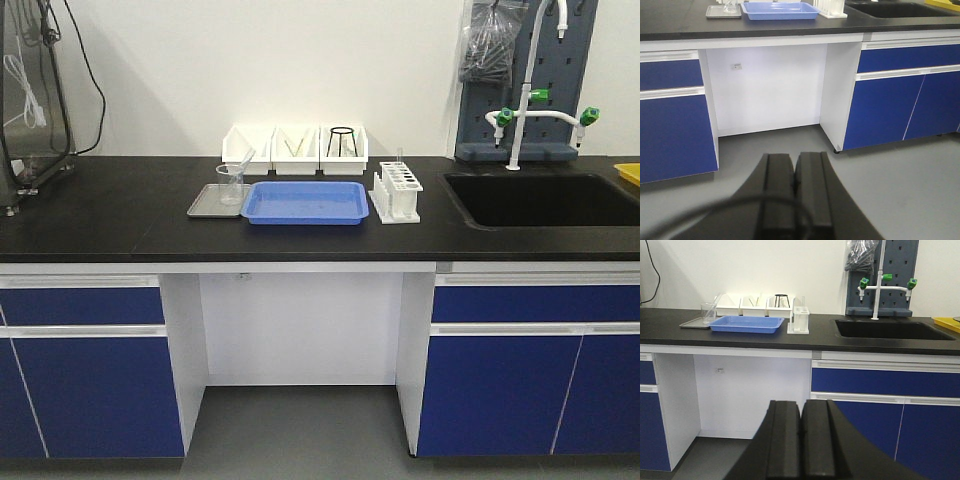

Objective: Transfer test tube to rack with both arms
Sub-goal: 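Drive the base forward up to the bench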

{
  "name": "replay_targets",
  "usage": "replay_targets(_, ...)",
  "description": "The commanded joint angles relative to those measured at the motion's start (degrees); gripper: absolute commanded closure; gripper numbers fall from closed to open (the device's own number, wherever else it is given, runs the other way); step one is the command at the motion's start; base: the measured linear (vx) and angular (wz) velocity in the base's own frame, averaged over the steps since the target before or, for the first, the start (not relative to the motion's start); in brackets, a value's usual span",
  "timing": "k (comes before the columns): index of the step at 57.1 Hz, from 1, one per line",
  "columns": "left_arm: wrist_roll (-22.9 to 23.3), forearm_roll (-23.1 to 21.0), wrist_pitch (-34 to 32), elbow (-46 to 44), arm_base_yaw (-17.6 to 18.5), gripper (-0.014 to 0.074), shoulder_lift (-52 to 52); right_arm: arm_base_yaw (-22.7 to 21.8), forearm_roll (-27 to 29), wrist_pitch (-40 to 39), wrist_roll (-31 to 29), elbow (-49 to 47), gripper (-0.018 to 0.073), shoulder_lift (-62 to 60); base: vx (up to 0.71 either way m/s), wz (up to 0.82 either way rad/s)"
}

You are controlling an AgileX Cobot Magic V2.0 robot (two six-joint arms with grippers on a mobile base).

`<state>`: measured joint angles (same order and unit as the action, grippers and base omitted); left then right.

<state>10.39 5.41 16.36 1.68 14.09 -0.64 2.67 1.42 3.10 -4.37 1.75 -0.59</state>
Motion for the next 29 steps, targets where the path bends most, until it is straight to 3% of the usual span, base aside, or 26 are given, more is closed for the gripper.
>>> replay_targets(1,0.20,-0.31,-4.55,-1.60,0.01,0.0601,-0.76,-0.31,-0.51,-4.48,-0.04,1.03,0.0570,-0.48,0.00,0.00)
replay_targets(29,0.25,-0.31,-4.55,-1.60,0.01,0.0601,-0.76,-0.31,-0.51,-4.48,-0.04,1.03,0.0570,-0.48,0.04,0.03)
